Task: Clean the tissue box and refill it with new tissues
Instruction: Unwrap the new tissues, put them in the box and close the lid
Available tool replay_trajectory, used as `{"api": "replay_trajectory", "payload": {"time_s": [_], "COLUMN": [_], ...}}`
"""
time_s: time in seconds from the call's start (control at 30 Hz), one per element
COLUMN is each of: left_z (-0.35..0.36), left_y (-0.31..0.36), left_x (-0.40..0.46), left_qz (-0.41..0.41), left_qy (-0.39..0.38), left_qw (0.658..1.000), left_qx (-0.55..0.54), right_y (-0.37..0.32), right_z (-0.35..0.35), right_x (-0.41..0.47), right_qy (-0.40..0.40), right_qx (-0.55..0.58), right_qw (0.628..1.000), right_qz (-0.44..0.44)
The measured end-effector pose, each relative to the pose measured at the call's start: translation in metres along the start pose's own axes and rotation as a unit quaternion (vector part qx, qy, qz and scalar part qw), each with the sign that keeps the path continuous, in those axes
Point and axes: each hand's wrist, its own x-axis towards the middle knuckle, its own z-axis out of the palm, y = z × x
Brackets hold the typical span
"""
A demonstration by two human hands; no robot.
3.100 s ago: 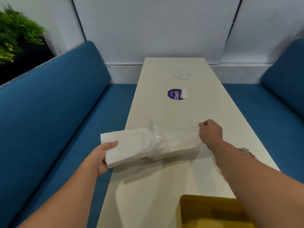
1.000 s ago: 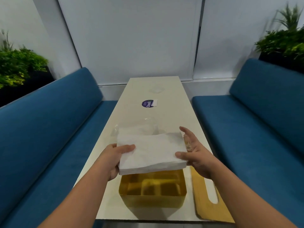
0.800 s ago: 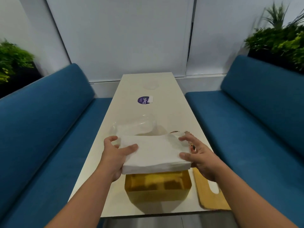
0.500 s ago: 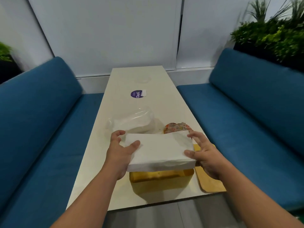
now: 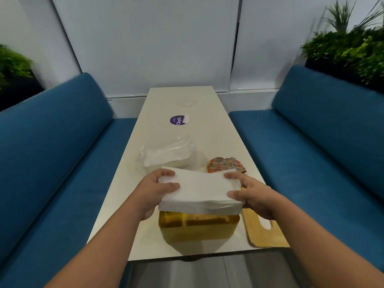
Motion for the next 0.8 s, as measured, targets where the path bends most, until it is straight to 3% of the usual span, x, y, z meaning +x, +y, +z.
{"api": "replay_trajectory", "payload": {"time_s": [0.2,0.43,0.6,0.8], "left_z": [0.005,0.018,0.034,0.048], "left_y": [-0.015,-0.018,-0.027,-0.051], "left_x": [0.004,0.009,0.017,0.023], "left_qz": [-0.014,0.004,0.017,-0.037], "left_qy": [0.055,0.055,0.056,0.036], "left_qw": [0.979,0.926,0.873,0.852], "left_qx": [0.194,0.373,0.484,0.521], "right_y": [0.001,0.001,0.014,0.017], "right_z": [0.009,0.035,0.053,0.066], "right_x": [0.014,0.028,0.040,0.040], "right_qy": [0.028,0.038,0.034,0.008], "right_qx": [-0.225,-0.480,-0.530,-0.610], "right_qw": [0.974,0.876,0.847,0.790], "right_qz": [-0.021,-0.040,0.004,0.054]}}
